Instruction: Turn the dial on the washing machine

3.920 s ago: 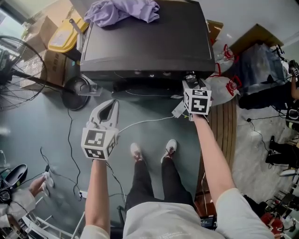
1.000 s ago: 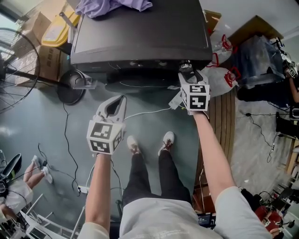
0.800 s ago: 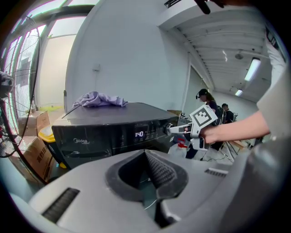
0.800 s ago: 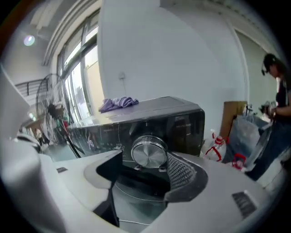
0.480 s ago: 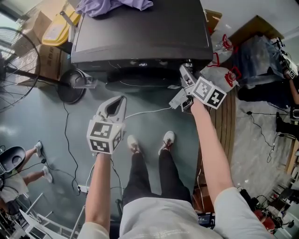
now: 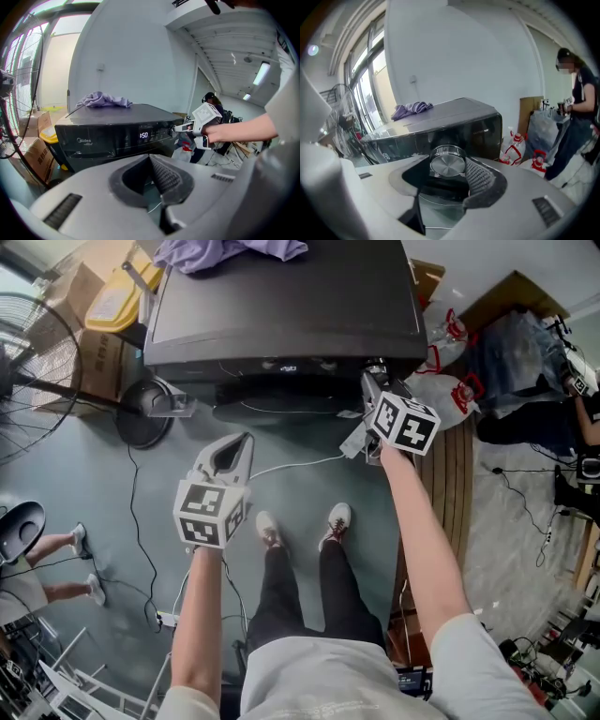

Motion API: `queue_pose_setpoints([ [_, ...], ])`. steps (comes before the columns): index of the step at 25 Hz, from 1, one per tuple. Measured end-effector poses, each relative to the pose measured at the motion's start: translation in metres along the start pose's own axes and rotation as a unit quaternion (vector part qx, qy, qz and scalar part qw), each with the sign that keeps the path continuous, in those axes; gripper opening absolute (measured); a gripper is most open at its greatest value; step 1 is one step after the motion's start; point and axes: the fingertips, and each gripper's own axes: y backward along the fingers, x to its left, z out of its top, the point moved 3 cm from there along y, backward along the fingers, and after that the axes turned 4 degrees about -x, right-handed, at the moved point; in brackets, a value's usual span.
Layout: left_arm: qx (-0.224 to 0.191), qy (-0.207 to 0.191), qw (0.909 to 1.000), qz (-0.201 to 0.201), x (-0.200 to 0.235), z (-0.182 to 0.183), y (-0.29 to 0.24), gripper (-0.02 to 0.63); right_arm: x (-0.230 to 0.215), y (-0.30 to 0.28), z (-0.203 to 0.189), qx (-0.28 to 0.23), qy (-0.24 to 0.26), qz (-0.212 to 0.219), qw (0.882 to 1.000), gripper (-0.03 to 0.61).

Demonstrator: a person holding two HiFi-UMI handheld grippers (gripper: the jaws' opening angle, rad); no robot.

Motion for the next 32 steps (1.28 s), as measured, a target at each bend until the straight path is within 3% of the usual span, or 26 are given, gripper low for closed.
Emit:
queue_pose_setpoints([
  [5,0.002,0.001,1.0,0.0,0.001,-0.004,0.001,0.015,0.008,0.0,-0.002,0.007,0.123,-0.039,0.992,0.244],
  [9,0.004,0.001,1.0,0.002,0.005,-0.006,0.002,0.015,0.012,-0.002,-0.004,0.002,0.169,-0.051,0.984,0.242],
  [11,0.004,0.002,1.0,0.002,0.005,-0.006,0.003,0.015,0.012,-0.001,-0.003,-0.006,0.149,-0.039,0.988,0.244],
  [15,0.004,0.003,1.0,0.003,0.007,-0.007,0.004,0.015,0.009,0.002,-0.004,-0.027,0.032,0.002,0.999,0.295],
  [18,0.004,0.004,1.0,0.003,0.007,-0.007,0.005,0.015,0.001,-0.001,-0.006,-0.029,-0.061,0.02,0.998,0.305],
  [21,0.007,0.004,1.0,0.003,0.007,-0.009,0.005,0.015,0.001,-0.005,-0.005,-0.021,-0.108,0.034,0.993,0.305],
  [24,0.009,0.003,1.0,0.001,0.004,-0.011,0.005,0.015,-0.001,-0.007,-0.009,-0.007,-0.096,0.021,0.995,0.304],
  [32,0.008,0.002,1.0,0.001,0.005,-0.009,0.004,0.015,0.0,-0.008,-0.01,0.002,0.012,-0.016,1.0,0.276],
])
